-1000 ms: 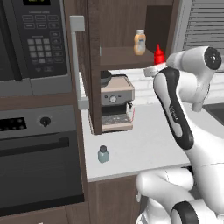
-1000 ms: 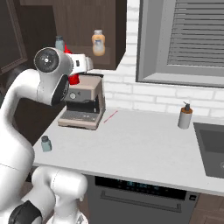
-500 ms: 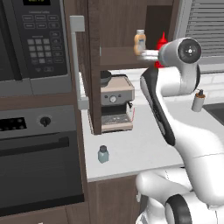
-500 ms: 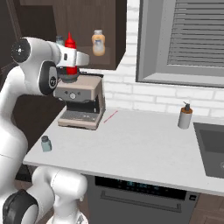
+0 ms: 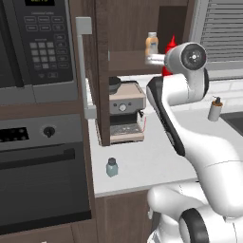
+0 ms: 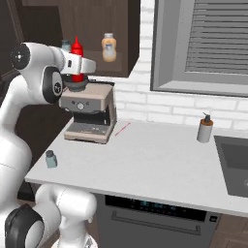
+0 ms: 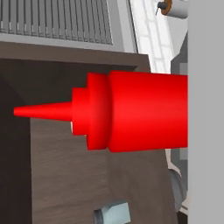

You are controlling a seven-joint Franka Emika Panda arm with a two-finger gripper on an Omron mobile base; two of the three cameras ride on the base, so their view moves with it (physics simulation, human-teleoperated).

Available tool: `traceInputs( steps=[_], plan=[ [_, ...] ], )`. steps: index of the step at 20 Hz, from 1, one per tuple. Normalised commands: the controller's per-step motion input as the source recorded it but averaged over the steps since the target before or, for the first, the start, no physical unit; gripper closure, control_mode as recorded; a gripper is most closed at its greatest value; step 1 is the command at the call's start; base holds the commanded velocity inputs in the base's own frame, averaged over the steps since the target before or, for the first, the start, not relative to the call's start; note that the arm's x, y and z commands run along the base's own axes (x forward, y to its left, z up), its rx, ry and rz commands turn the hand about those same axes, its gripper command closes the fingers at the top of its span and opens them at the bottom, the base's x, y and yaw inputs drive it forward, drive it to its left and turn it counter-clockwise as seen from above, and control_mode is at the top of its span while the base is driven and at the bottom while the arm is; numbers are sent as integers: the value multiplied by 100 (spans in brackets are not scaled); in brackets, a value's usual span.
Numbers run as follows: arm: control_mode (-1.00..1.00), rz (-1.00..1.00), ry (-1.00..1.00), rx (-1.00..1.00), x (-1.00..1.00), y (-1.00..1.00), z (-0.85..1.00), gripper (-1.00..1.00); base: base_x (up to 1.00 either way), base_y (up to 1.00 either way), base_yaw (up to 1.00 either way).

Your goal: Put the shaker and condiment bottle from the counter next to their counterparts in the cabinet.

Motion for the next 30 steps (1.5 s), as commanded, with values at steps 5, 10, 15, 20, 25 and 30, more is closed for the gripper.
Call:
traceInputs(
  steps=[5,10,15,20,25,30],
  plan=[
    [-100,0,0,0,8,-1,5,100,0,0,0],
    [-100,0,0,0,13,0,4,100,0,0,0],
    [-100,0,0,0,44,0,0,100,0,0,0],
    [-100,0,0,0,41,-1,0,100,0,0,0],
    [-100,0,0,-1,34,-7,1,100,0,0,0],
    [-100,0,-1,-1,30,-8,1,100,0,0,0]
  ],
)
